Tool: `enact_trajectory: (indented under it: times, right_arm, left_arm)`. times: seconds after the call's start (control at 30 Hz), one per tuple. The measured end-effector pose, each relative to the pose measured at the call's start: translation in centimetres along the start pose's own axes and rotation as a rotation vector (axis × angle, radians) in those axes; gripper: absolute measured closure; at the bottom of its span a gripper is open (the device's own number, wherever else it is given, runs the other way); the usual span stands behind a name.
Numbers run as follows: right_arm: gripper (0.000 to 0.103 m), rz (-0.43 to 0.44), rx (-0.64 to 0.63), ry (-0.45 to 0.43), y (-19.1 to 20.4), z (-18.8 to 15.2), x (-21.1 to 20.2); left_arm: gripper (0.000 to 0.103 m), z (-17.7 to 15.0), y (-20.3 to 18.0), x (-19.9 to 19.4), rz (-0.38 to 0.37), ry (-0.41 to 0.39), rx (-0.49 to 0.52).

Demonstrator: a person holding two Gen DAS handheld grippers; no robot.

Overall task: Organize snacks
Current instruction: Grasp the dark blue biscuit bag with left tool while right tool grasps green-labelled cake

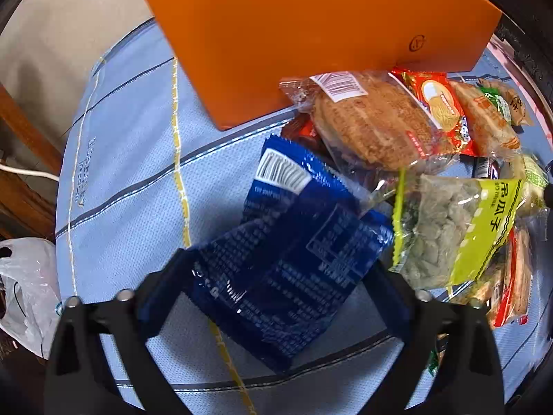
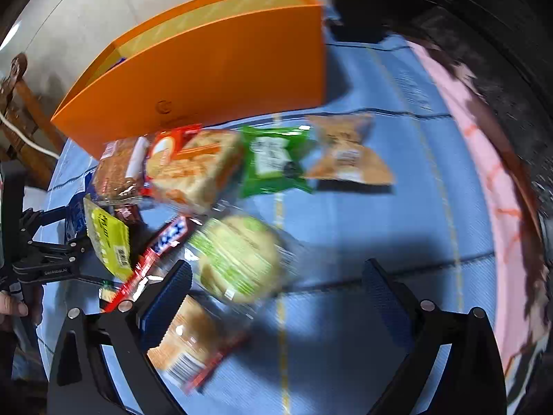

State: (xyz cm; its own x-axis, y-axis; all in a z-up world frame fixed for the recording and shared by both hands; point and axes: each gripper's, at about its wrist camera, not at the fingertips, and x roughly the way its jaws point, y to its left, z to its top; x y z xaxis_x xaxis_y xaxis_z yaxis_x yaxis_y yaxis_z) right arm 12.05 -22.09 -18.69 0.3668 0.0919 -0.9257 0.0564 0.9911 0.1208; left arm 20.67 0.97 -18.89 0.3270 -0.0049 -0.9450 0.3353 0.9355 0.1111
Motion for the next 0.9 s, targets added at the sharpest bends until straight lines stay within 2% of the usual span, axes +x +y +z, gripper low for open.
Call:
enact_trajectory:
  times: [0.13,0.17,0.2,0.23,0.27,0.33,0.5,0.57,0.6,0.67,0.7,0.77,0.83,0.9]
  right_arm:
    - [0.006,-0.063,-0.046,-0.018,1.5,0.9,1.5]
    - [0.017,-0.084,-0.055,-0.005,1.7,1.0,1.9]
    - [0.019,-0.076,-0.054,-0.013,1.7,1.2,1.6]
    - [0.03,-0.073,-0.052,-0.014,1.7,1.2,1.4]
    - [0.052,-0.012,-0.055,-0.008,1.7,1.3,1.0]
    - [0.056,-0.01,-0.041,-0.004,1.5,1.3,0.2]
    - [0.07,0.066,0.032,-0.02,-0.5,0.5,-2.3]
    - [0.089,0.091,0.043,-0.031,-1.3,0.0,-3.2]
    - [0.09,0.105,0.043,-0.024,-1.5,-0.1,-3.4]
    - [0.087,0.098,0.034,0.001,-1.6,-0.6,-2.9]
    - [0.081,0.07,0.028,0.006,-1.6,-0.7,-2.6]
    - [0.024,0.025,0.015,-0.005,-1.5,-1.1,-2.2]
    - [0.017,0.017,0.007,-0.038,-1.3,-1.5,-2.0]
    - [0.016,-0.001,-0.048,-0.019,-0.5,-1.6,-1.1]
  left_arm:
    - [0.031,-0.2,1.9,-0.1,-0.064,-0.005,-0.065]
    - [0.034,-0.3,2.3,-0.2,-0.083,-0.004,-0.08]
    - [0.037,-0.4,2.6,-0.4,-0.096,-0.004,-0.096]
    - [0.039,-0.4,2.8,-0.5,-0.104,-0.005,-0.105]
    - [0.042,-0.5,3.1,-0.7,-0.115,-0.006,-0.119]
    - [0.046,-0.9,3.4,-1.3,-0.131,-0.01,-0.15]
    - [0.053,-2.4,4.5,-2.9,-0.186,-0.033,-0.229]
    - [0.053,-3.3,4.2,-3.8,-0.199,-0.039,-0.249]
    - [0.053,-3.8,4.1,-4.1,-0.204,-0.037,-0.254]
    - [0.053,-3.9,4.2,-3.7,-0.187,-0.022,-0.247]
    - [0.053,-4.1,3.9,-3.7,-0.169,-0.022,-0.237]
    - [0.052,-4.0,3.6,-3.7,-0.142,-0.023,-0.224]
    - [0.049,-3.7,3.2,-3.8,-0.127,-0.03,-0.211]
    - [0.037,-3.1,2.6,-3.8,-0.105,-0.036,-0.17]
